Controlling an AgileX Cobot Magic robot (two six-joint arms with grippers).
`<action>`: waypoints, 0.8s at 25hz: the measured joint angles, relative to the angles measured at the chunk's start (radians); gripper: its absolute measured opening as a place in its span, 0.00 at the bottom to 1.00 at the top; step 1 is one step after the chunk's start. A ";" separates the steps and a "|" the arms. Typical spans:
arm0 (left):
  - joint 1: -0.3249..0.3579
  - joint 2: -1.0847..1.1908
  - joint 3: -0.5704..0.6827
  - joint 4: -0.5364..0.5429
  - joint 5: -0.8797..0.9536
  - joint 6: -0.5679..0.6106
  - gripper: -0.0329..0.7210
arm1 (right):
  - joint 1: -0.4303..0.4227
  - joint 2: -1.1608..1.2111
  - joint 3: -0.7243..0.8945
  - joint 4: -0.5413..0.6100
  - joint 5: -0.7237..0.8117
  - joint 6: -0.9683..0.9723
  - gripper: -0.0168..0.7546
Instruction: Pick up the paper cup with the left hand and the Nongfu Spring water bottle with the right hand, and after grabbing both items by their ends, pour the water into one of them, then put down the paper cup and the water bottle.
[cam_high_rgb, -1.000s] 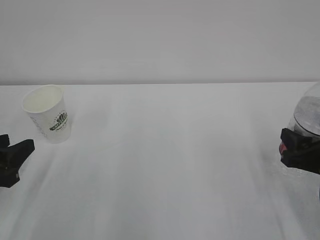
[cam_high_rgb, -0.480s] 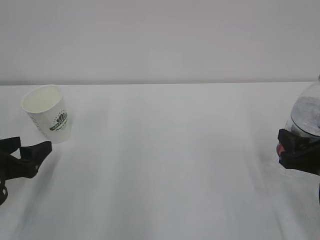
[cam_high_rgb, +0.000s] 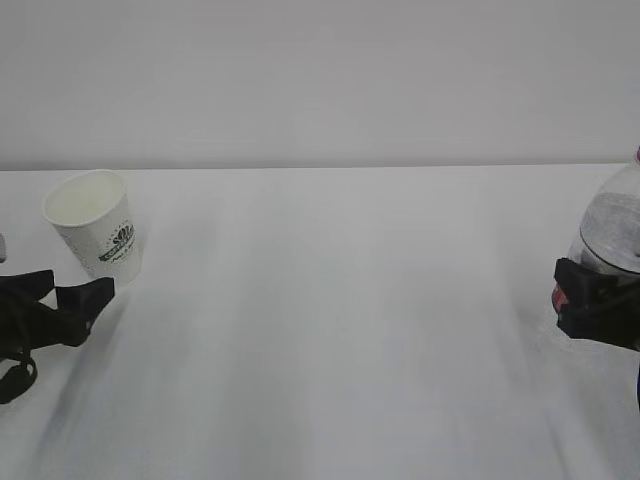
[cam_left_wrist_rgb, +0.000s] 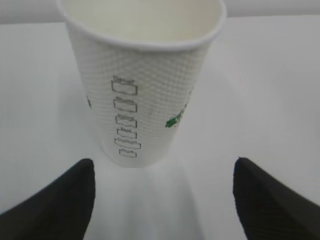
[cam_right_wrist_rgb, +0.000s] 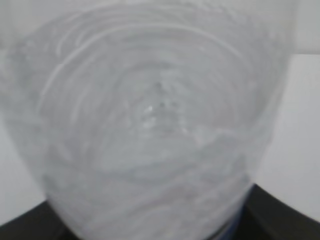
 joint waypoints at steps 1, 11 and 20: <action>0.000 0.007 0.000 -0.001 0.000 0.000 0.89 | 0.000 0.000 0.000 0.000 0.000 0.000 0.60; 0.000 0.052 -0.089 -0.001 0.000 0.000 0.89 | 0.000 0.000 0.000 -0.022 0.000 0.000 0.60; 0.000 0.134 -0.174 -0.036 0.000 0.000 0.90 | 0.000 0.000 0.000 -0.036 0.000 0.000 0.60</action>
